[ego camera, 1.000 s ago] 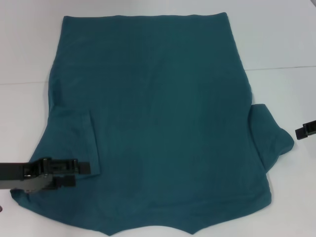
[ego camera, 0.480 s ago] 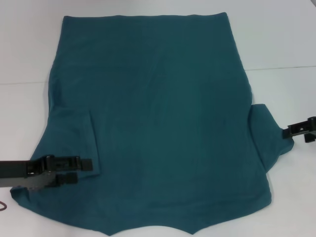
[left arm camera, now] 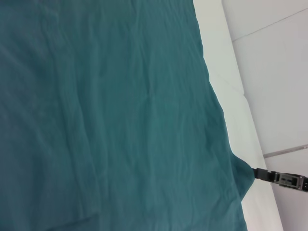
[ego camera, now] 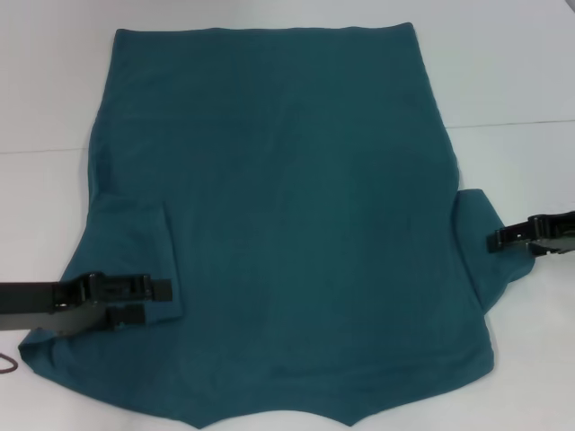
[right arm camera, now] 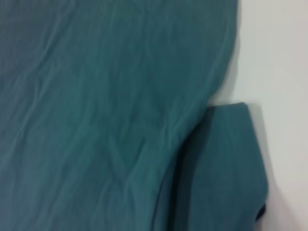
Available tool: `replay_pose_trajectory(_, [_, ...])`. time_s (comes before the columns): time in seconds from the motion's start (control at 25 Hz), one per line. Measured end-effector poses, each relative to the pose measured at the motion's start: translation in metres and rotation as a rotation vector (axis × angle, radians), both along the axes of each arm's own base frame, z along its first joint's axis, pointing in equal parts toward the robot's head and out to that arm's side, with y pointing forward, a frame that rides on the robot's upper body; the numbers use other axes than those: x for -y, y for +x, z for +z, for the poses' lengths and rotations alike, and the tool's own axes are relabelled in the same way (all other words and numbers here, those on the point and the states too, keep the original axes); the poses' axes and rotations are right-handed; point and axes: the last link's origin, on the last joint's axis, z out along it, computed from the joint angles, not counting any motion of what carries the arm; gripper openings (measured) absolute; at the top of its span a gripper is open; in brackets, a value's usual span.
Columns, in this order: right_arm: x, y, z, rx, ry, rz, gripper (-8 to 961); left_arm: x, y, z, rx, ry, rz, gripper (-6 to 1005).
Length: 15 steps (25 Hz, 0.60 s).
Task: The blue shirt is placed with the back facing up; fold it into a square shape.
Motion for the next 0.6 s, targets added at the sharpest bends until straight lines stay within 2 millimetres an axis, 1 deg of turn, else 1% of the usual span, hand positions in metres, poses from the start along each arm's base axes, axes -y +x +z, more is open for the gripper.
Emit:
replay_pose_trajectory(0.16, [0.000, 0.001, -0.010, 0.009, -0.026, -0.016, 856, -0.001, 0.000, -0.003, 0.005, -0.005, 0.005, 763])
replay_pose_trajectory(0.32, [-0.001, 0.002, -0.015, 0.039, -0.040, -0.042, 856, -0.001, 0.001, -0.003, 0.004, -0.005, 0.002, 762])
replay_pose_trajectory(0.6, [-0.003, -0.001, -0.010, 0.021, -0.024, -0.051, 645, -0.002, 0.002, -0.005, 0.006, -0.013, -0.002, 763])
